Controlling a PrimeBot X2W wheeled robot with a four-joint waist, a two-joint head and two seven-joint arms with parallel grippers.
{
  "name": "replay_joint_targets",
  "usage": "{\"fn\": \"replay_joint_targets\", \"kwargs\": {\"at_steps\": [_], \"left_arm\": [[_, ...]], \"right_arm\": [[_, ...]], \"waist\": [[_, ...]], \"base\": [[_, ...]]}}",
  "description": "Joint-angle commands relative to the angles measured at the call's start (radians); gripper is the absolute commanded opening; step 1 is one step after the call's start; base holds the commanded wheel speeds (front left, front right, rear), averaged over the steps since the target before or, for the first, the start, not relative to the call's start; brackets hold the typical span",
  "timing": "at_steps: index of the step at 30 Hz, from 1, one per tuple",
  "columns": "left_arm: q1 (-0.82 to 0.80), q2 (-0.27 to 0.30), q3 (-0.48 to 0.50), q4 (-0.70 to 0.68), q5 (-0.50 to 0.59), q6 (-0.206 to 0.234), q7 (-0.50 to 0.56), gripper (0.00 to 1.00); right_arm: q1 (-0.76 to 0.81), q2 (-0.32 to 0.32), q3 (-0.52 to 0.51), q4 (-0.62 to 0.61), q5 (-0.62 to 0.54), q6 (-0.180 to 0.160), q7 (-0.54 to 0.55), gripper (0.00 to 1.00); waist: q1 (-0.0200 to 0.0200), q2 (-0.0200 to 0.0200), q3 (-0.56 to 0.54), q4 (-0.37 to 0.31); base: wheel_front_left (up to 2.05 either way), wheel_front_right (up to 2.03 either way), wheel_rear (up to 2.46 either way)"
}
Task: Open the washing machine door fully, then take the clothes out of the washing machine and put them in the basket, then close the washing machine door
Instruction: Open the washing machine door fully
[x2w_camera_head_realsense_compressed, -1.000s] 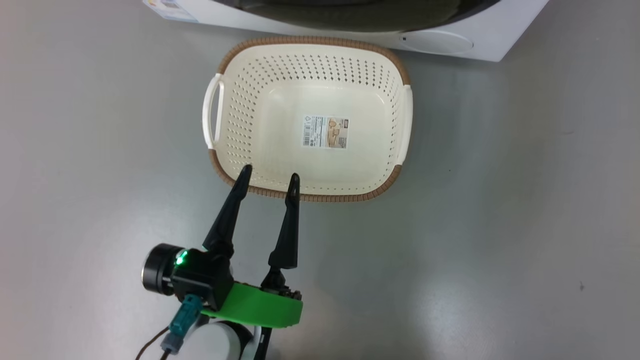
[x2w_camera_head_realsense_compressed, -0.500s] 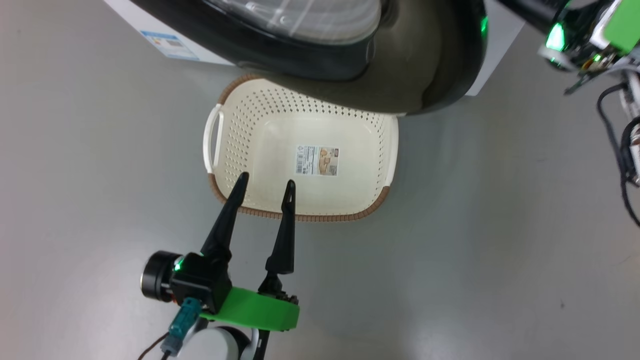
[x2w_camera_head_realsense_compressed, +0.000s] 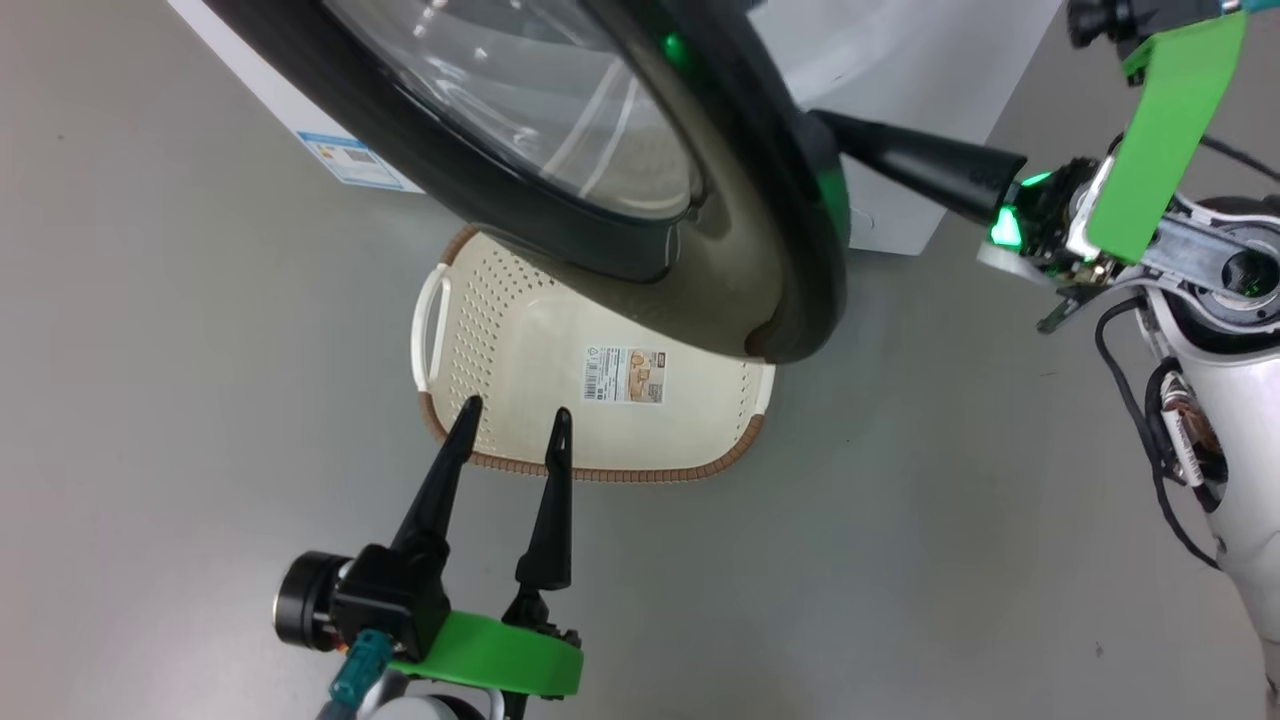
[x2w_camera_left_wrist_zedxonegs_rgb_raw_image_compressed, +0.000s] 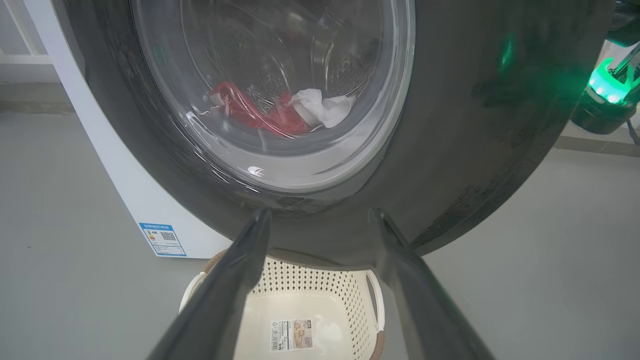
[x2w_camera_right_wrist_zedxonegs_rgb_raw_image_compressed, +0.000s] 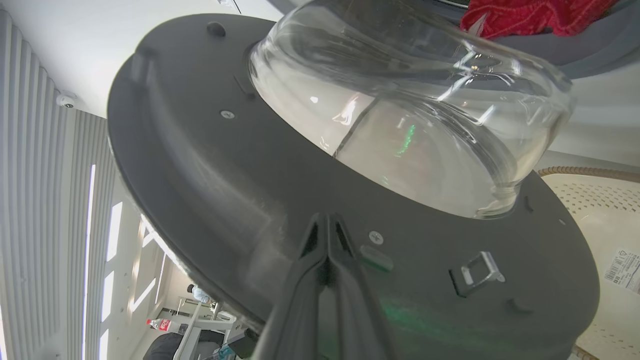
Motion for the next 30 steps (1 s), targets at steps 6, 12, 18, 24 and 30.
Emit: {"fn": "replay_joint_targets", "kwargs": {"at_steps": [6,12,18,24,30], "left_arm": [[0.017,0.013,0.037,-0.026,0.012,-0.008,-0.009,1.0],[0.014,0.013,0.035,-0.023,0.011,-0.011,-0.009,1.0],[0.015,0.013,0.043,-0.018,0.015,-0.017,-0.009,1.0],[0.022,0.013,0.065,-0.011,0.022,-0.027,-0.009,1.0],[0.03,0.013,0.083,-0.008,0.027,-0.035,-0.009,1.0]], "right_arm": [[0.039,0.037,-0.01,-0.04,-0.031,0.008,0.011,0.0],[0.042,0.049,-0.031,-0.023,-0.066,0.008,-0.01,0.0],[0.049,0.044,-0.058,-0.008,-0.09,0.008,-0.033,0.39],[0.102,0.035,-0.074,-0.007,-0.109,0.008,-0.056,1.0],[0.169,0.027,-0.09,-0.012,-0.121,0.008,-0.089,1.0]], "waist": [[0.0,-0.0001,-0.012,0.005],[0.0,-0.0001,-0.014,0.008],[0.0,-0.0001,-0.024,0.001],[0.0,-0.0001,-0.04,-0.019],[0.0,-0.0001,-0.048,-0.036]], "base": [[0.0,0.0,0.0],[0.0,0.0,0.0],[0.0,0.0,0.0],[0.0,0.0,0.0],[0.0,0.0,0.0]]}}
